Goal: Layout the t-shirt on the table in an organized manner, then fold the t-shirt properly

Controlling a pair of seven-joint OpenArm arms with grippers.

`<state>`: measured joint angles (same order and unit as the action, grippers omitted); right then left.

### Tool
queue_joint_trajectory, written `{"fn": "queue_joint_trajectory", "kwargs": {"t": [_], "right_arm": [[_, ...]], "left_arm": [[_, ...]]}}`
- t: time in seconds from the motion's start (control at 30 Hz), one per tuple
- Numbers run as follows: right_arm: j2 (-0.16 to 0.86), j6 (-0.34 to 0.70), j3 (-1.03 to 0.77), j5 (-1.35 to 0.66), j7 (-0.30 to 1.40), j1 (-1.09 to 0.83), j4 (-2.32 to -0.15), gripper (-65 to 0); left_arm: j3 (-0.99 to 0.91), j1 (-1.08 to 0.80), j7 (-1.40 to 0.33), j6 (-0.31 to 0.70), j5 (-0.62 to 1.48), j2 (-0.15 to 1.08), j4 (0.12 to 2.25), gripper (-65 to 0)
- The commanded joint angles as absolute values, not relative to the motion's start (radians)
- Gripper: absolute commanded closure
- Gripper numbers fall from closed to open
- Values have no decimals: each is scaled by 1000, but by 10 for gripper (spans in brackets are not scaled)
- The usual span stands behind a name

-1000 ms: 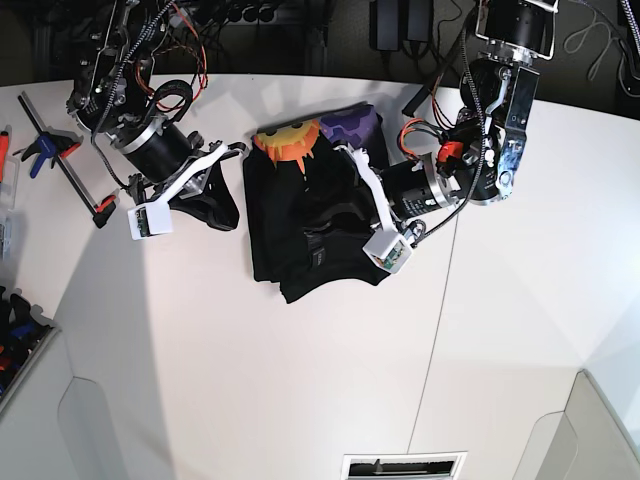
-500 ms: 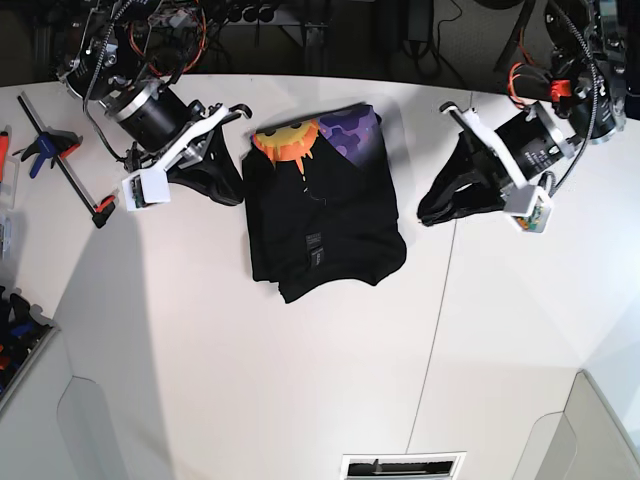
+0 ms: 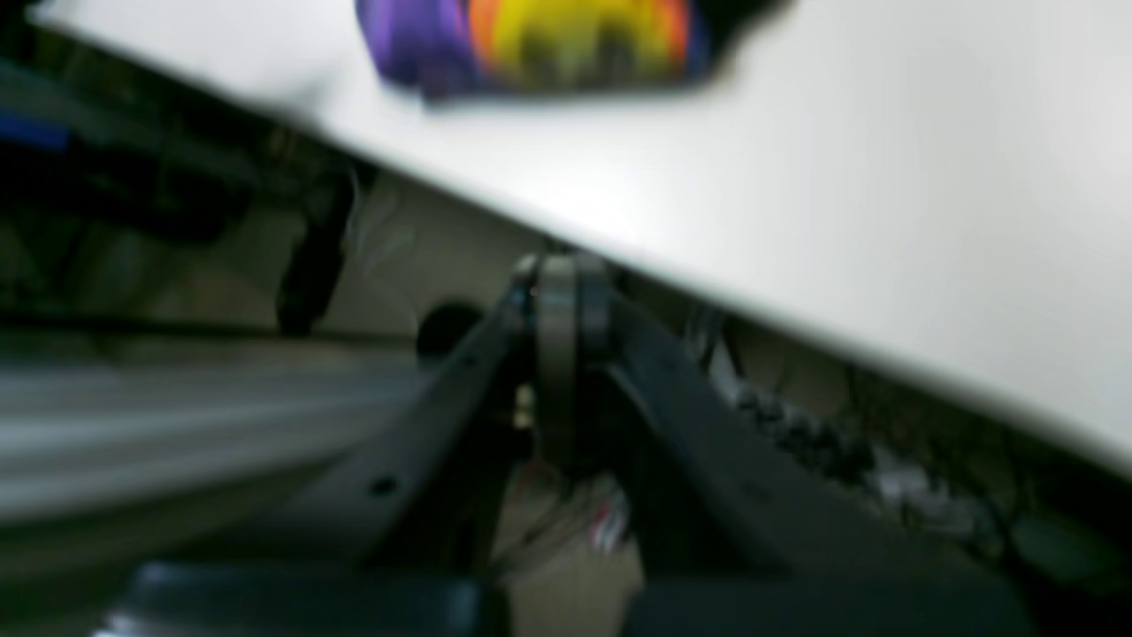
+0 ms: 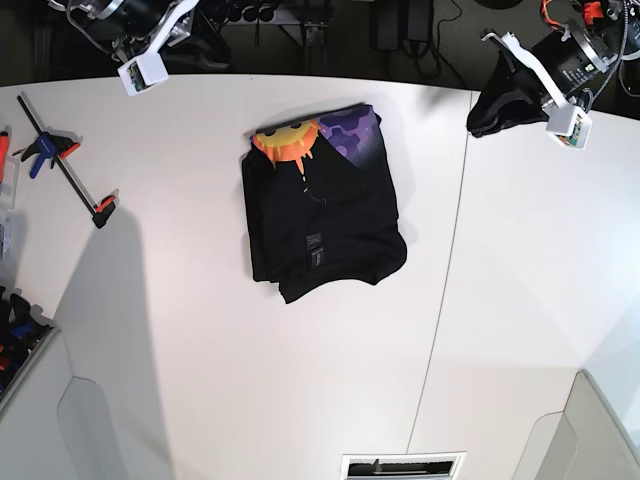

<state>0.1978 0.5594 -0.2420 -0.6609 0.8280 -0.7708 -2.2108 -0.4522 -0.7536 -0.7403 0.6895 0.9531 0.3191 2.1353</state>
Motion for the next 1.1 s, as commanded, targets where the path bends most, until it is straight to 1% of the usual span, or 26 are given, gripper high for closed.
{"fn": "queue_joint_trajectory", "kwargs": {"t": [0.0,0.17,0.33,0.47,0.53,0.7,0.83,0.9,1.07], "right_arm": [[210,567,-245,-680,813,-805,-2229,0],[261,572,-245,-634,812,-920,-2221,0],[303,563,-245,-548,803,-945,-2153,0],[319,549,-245,-500,722,-930,-2005,0],[319,546,-245,-496,714,-894,-1908,0],[319,546,-244,-496,715,-782,-1629,0],[318,546,-242,-496,715,-684,-1435,0],[318,546,-242,-484,714,-632,-1351,0],[318,545,-242,-408,734,-497,-1184,0]], "left_arm": [[-458,-780,-724,698,959,327,2150,-45],[-457,-842,-727,698,892,326,2111,-45],[-456,-847,-730,698,825,327,1959,-45],[-446,-829,-731,698,774,327,1785,-45],[-420,-805,-730,698,733,327,1699,-45],[-287,-741,-730,698,636,327,1502,-45],[-141,-659,-701,624,554,327,1365,-45],[-65,-611,-675,568,535,327,1295,-45],[138,-450,-652,486,522,326,1079,-45]]}}
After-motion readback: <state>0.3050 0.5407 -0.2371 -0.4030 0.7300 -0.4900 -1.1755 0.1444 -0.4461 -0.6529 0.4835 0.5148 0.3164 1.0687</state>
